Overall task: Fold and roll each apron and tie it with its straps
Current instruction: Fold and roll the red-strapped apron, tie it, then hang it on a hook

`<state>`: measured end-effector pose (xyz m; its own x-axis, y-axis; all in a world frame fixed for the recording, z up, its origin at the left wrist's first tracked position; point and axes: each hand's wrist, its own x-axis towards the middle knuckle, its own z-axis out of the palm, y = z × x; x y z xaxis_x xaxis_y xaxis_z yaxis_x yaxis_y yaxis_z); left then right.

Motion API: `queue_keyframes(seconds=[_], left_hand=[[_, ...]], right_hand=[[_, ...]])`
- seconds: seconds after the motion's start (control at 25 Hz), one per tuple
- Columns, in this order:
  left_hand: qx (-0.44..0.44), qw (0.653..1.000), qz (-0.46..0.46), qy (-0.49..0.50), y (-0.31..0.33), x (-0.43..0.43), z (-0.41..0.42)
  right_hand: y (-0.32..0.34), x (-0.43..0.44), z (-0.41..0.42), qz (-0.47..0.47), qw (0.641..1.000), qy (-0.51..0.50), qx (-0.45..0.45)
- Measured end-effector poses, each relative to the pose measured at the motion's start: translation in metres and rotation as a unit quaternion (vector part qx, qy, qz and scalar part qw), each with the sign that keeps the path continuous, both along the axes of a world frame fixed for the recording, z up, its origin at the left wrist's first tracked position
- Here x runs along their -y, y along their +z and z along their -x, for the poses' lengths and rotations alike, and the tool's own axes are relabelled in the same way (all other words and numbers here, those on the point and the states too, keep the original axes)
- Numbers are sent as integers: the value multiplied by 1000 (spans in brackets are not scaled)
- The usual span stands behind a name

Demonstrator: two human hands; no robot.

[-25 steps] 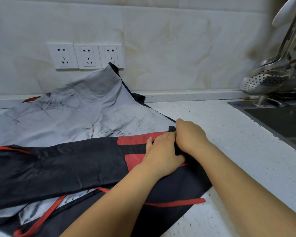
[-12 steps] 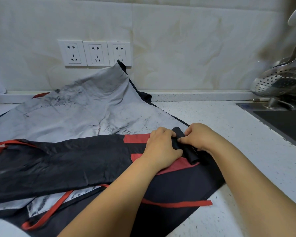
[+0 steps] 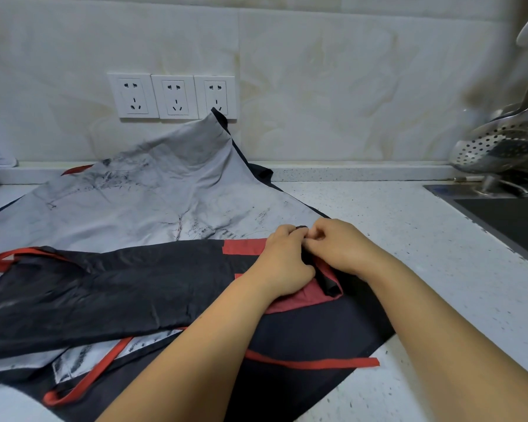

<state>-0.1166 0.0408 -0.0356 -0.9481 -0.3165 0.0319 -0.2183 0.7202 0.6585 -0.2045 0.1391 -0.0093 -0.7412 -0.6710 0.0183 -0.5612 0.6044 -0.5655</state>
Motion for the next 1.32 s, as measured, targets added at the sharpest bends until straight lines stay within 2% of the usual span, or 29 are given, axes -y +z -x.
queue_keyframes(seconds=[0.08, 0.12, 0.28, 0.44, 0.52, 0.64, 0.84, 0.96, 1.08, 1.2, 1.32], left_hand=[[3, 1000, 2, -8, 1, 0, -2], [2, 1000, -2, -13, 0, 1, -2], [-6, 1000, 10, -20, 0, 2, -4], [-12, 998, -59, -9, 9, 12, -4], [-14, 998, -60, -12, 6, 13, -4], [2, 999, -26, -19, 1, 8, -3], [-26, 999, -16, -20, -3, 6, -1], [-38, 998, 24, -50, -2, 11, -12], [-36, 989, 104, -95, 0, 30, -34], [-7, 977, 179, -114, -1, 49, -64], [-10, 973, 209, -99, -7, 70, -91]], right_hand=[[0, -7, 6, 49, 994, -9, 95], [-1, -9, 7, 53, 992, -22, 114], [-4, -6, 4, -3, 997, -54, 59], [0, -1, -5, -30, 999, -36, 12], [0, 3, -8, -52, 998, -32, -12], [-1, 6, -7, -62, 998, -19, -9], [-6, 3, -3, -50, 999, -12, -5], [-7, 4, -2, -39, 999, -11, 2], [-4, 8, -3, -49, 999, -17, -5], [-3, 16, -13, -80, 994, -3, -69], [-4, 26, -25, -86, 984, 25, -155]])
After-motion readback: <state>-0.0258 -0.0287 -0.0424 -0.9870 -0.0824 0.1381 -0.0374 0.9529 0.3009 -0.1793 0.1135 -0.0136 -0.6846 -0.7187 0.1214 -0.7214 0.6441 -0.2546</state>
